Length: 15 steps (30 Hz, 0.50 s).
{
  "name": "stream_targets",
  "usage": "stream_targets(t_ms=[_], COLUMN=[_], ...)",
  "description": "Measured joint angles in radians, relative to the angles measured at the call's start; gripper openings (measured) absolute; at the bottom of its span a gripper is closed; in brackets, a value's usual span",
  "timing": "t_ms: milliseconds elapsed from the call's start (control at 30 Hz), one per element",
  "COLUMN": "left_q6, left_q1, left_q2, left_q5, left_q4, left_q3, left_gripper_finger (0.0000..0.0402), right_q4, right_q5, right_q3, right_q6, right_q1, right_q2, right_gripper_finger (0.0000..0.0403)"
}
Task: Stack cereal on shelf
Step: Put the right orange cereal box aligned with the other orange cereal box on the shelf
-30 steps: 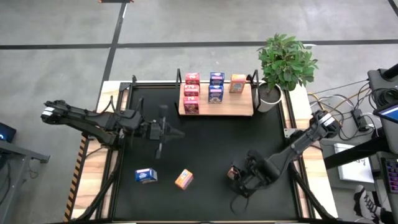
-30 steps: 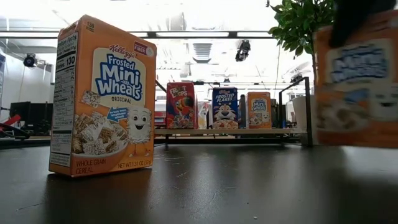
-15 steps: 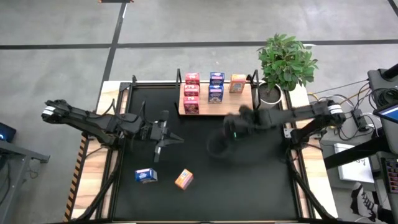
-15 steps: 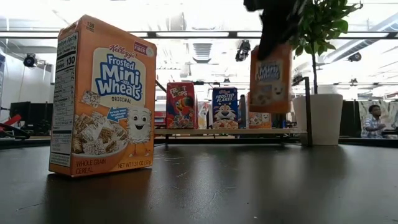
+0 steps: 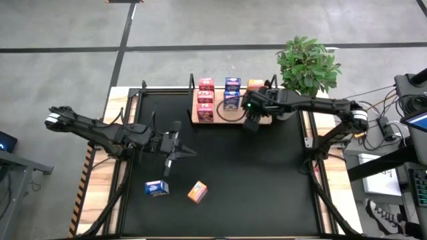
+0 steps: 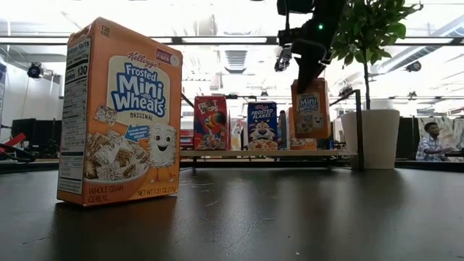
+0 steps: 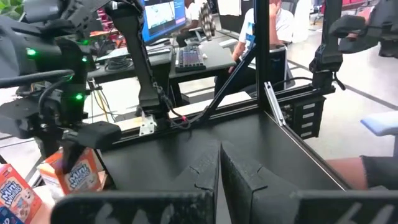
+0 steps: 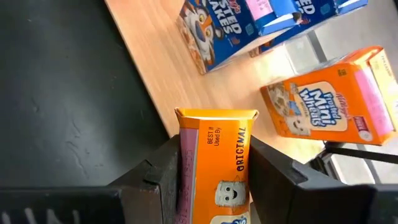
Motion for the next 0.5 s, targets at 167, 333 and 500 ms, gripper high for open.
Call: stream_targets(t_ms=[167, 333, 500], left_q6=[0.000, 0.004, 0.005], left_q1=[0.000, 0.000, 0.000], left_q2=[-0.001, -0.002, -0.003], left_q5=[-0.015, -0.019, -0.019], left_q4=[0.012, 0.025, 0.030], left_q3=[0.001, 0.002, 0.002], left_gripper_finger=[0.0000, 0.0000, 0.0000], right_q4=[0.008, 0.036, 0.040], right_q5=[0.003, 0.003, 0.003], right_q3=[0.000, 0.000, 0.000], right_q6=[-0.039, -0.047, -0.055], right_q1=[-0.011, -0.029, -0.052], right_q2=[0.017, 0.034, 0.066], right_gripper_finger=[0.0146, 0.0162, 0.0191])
